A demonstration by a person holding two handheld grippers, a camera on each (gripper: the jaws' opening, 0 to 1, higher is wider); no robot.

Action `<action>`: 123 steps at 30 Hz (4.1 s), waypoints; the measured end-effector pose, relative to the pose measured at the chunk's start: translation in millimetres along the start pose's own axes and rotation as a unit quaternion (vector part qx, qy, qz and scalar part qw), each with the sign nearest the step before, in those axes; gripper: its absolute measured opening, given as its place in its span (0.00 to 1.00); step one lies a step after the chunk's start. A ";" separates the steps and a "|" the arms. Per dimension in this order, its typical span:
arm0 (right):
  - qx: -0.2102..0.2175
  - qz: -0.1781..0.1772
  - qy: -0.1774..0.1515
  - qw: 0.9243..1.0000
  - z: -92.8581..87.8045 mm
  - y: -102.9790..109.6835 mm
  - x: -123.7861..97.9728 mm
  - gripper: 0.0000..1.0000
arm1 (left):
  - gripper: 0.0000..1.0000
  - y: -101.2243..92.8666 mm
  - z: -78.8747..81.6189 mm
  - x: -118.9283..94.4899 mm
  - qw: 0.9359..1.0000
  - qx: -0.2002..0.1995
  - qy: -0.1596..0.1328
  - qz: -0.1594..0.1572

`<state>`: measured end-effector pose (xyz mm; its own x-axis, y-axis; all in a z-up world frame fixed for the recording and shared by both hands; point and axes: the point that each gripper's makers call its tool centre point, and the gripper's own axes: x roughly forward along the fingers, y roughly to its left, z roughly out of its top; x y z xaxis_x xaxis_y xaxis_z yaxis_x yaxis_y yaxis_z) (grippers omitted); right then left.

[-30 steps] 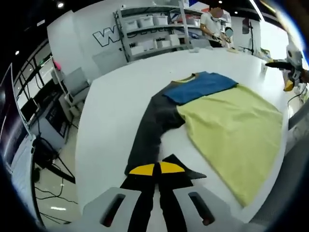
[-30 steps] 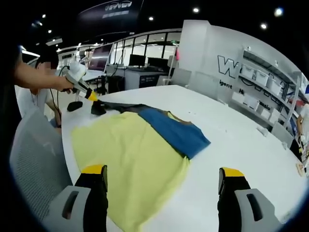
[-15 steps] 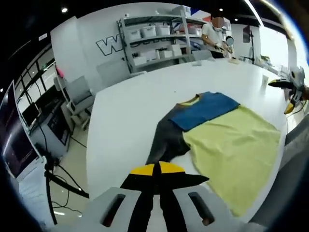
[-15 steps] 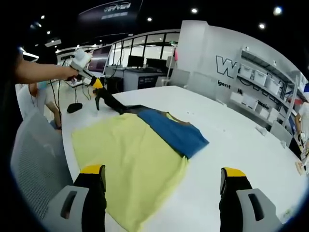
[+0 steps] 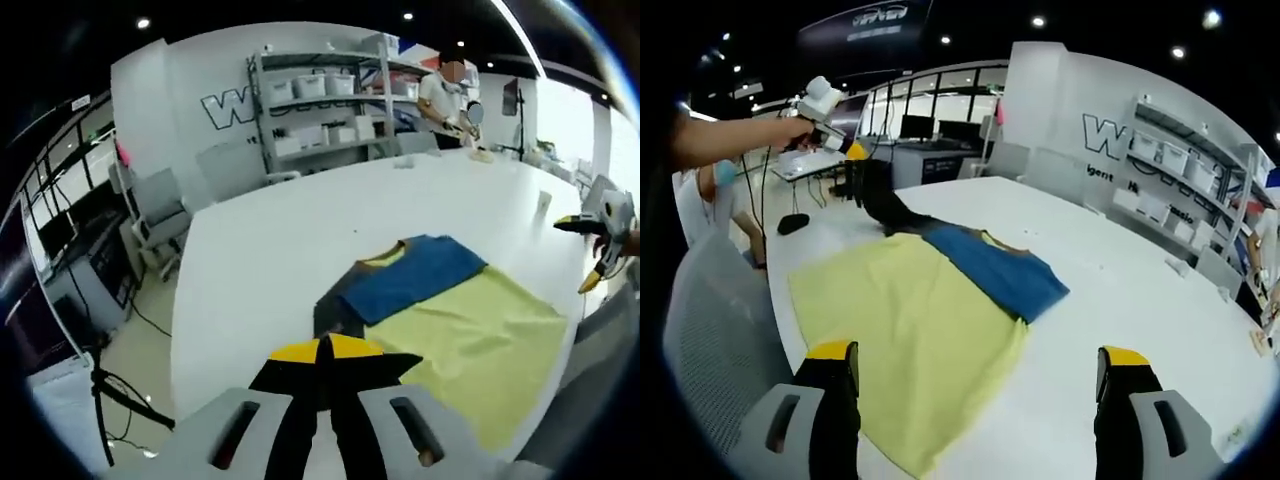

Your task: Fold the garment on the visible template until the final outline fits inside the template.

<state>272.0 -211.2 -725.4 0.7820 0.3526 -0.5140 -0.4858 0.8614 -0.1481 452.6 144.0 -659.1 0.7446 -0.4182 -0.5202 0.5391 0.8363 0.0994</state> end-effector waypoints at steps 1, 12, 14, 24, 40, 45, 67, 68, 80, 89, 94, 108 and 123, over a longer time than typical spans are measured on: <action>0.000 0.000 0.000 1.000 -0.2 -0.1 -0.2 0.99 | 0.04 -0.6 2.9 0.4 1.000 0.000 -0.002 -0.001; 0.007 -0.003 -0.009 1.000 1.3 1.1 -6.4 0.99 | 0.04 -14.7 50.6 9.6 0.999 -0.003 -0.033 -0.018; 0.009 -0.004 -0.010 1.000 2.7 1.2 -8.0 0.99 | 0.04 -17.1 59.9 13.8 0.999 -0.007 -0.037 -0.022; 0.007 -0.008 -0.013 1.000 5.5 1.1 -16.2 0.99 | 0.04 -38.3 90.3 31.5 0.998 -0.012 -0.048 -0.047; 0.020 -0.016 -0.012 1.000 0.9 -0.1 -23.8 0.99 | 0.04 -74.2 111.8 56.0 0.993 -0.037 -0.040 -0.100; 0.025 -0.015 -0.010 1.000 -1.4 0.6 -25.3 0.99 | 0.03 -83.6 119.1 68.5 0.991 -0.053 -0.046 -0.110; 0.032 -0.011 0.006 0.999 -11.1 -1.1 -29.0 0.99 | 0.03 -144.6 126.8 122.8 0.976 -0.129 -0.034 -0.174; 0.032 -0.010 0.008 0.999 -12.1 -0.7 -28.7 0.99 | 0.03 -148.6 126.7 125.4 0.975 -0.132 -0.033 -0.177; 0.039 -0.006 0.021 0.999 -21.3 -2.1 -26.8 0.98 | 0.03 -182.6 103.5 157.8 0.967 -0.155 -0.002 -0.201; 0.035 -0.003 0.026 0.999 -22.7 -0.8 -24.1 0.97 | 0.03 -201.9 81.9 178.3 0.960 -0.178 0.020 -0.214; 0.037 -0.004 0.029 0.999 -24.1 -0.3 -23.9 0.97 | 0.03 -213.6 71.0 190.4 0.958 -0.183 0.028 -0.217; 0.045 -0.008 0.034 0.998 -25.0 0.4 -23.9 0.96 | 0.10 -227.0 47.2 203.3 0.961 -0.149 0.058 -0.226; 0.050 -0.006 0.018 0.999 -10.1 -4.4 -13.6 0.95 | 0.12 -167.8 50.8 196.9 0.975 -0.121 0.047 -0.183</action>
<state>259.6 -223.5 -726.3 0.7718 0.3306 -0.5431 -0.4337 0.8984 -0.0695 528.8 -96.6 -735.1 0.4750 -0.6795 -0.5591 0.6453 0.7010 -0.3038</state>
